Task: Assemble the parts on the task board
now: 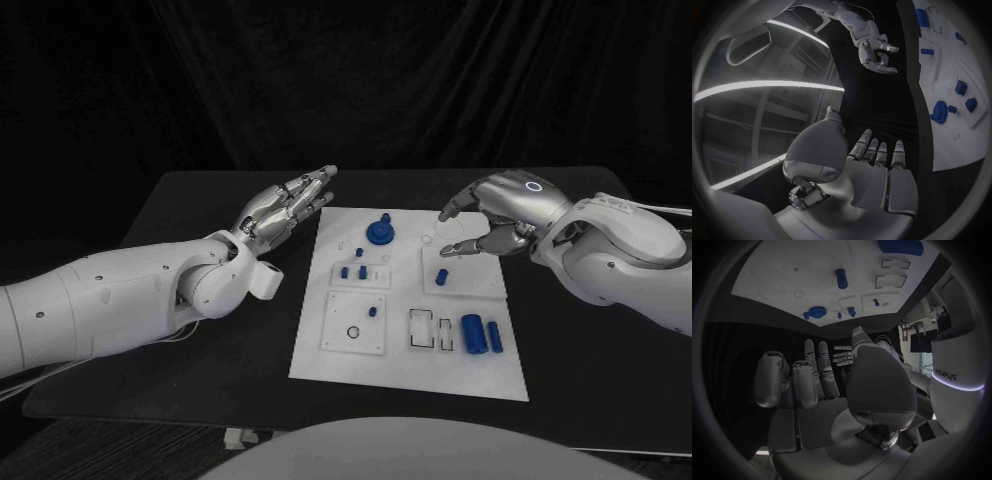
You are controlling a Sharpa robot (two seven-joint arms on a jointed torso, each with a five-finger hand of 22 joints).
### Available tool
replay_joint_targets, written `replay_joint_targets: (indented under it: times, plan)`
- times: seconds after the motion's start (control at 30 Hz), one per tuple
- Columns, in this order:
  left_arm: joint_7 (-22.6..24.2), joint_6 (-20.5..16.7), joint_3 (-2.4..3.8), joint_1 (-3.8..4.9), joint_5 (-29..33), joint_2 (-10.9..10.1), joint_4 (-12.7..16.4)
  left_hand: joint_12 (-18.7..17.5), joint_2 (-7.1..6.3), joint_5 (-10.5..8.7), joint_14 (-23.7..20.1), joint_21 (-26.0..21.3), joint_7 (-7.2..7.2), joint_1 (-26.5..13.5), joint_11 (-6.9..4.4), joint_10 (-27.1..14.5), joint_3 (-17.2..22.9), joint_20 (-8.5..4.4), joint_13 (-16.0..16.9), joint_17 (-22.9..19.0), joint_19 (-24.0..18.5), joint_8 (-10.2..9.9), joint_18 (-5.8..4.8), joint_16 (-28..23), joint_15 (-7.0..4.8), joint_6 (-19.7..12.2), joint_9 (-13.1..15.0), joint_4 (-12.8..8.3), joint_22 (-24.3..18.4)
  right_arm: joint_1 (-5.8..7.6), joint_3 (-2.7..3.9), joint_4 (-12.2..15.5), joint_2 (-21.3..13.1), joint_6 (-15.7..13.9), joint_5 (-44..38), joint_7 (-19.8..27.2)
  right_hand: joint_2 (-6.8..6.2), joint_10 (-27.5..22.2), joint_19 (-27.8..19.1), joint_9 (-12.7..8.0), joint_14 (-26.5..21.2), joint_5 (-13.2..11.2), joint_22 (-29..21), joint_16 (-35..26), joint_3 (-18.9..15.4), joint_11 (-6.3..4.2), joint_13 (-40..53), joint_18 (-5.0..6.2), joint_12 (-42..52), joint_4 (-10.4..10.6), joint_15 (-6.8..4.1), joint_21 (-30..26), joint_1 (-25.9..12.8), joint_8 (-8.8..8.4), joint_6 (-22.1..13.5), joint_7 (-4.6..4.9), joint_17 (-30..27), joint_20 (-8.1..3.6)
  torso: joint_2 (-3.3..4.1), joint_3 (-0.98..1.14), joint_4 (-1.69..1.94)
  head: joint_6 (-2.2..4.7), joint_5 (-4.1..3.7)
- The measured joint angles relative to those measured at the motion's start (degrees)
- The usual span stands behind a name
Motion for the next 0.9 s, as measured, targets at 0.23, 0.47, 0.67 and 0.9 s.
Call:
replay_joint_targets:
  times: [0.23, 0.47, 0.67, 0.9]
  plan:
    - [0.05, -4.45, 0.0, -0.15, -0.8, -0.71, 0.46, -2.65, -0.54, 0.0, -0.08, -0.35, -3.05, -4.97, -2.42, -0.17, 1.75, 1.41, -0.28, -0.01, -0.38, -0.5, 0.0, 0.0, -0.08, -4.18, -0.36, 0.01, -2.6, -1.91, -0.01, -1.22, 0.71, 1.37, 0.33, 0.0, 0.78, 1.2, 0.0, -0.67, 0.0, 1.87, -0.01, 0.0, 0.8, 0.02, -0.49, 0.0, -1.04, -0.1, 0.0, 0.0, 0.78, -2.15, -0.77, 0.07, 0.09, 0.0, 0.04, 0.01, 0.02, 0.0, 0.32]
    - [0.09, -6.78, 0.0, -0.2, -1.29, -1.63, 1.17, -4.96, 4.96, 0.0, -0.09, -0.35, -2.74, -8.61, -1.2, -0.24, -0.62, -4.07, -0.55, -0.01, -0.47, -1.32, 2.67, 0.0, -0.07, -13.25, -1.27, -0.05, -2.65, -3.16, -0.03, -2.42, 1.47, 2.04, 0.53, 0.12, 0.98, 1.55, 0.0, -1.19, 0.0, 1.98, -0.01, -0.04, 0.86, 0.08, -0.84, 0.0, -1.66, -0.07, 0.0, 0.0, 0.98, -3.64, -2.22, 1.35, 0.06, 0.0, 0.05, 0.0, 0.02, 0.0, 0.54]
    - [0.11, -8.26, 0.01, -0.2, -1.48, -2.71, 2.21, -6.06, 5.93, 0.0, -0.09, -0.35, -6.46, -8.35, -4.49, -0.22, -3.01, -4.64, -0.69, 0.0, -0.42, -1.83, 2.67, 0.0, -0.07, -16.52, -1.72, -0.05, -2.65, -3.89, -0.02, -2.99, 1.95, 2.4, 0.63, 0.19, 0.65, 1.62, 0.0, -1.4, 0.0, 0.42, -0.01, -0.04, 0.48, 0.01, -1.16, 0.0, -2.55, 0.08, 0.0, -0.18, 0.65, -4.33, -3.1, 2.24, -0.31, 0.0, 0.01, 0.0, 0.01, 0.0, 0.73]
    - [0.13, -9.26, 0.02, -0.2, -1.58, -3.71, 3.1, -9.7, 7.64, 0.0, -0.09, -0.35, -6.66, -8.5, -4.54, 0.06, -5.63, -3.93, -1.29, 0.01, -0.38, -2.06, 2.67, 0.0, -0.06, -17.99, -2.0, -0.1, -2.65, -4.57, -0.01, -3.52, 2.35, 2.96, 0.68, 0.2, -0.08, 1.62, -0.31, -1.48, 0.16, -0.91, -0.02, -0.38, 0.06, 0.01, -1.3, -0.01, -2.83, 0.08, 0.16, -0.91, 0.49, -4.55, -3.09, 2.85, -0.96, 0.3, 0.01, 0.0, 0.0, 0.0, 0.85]
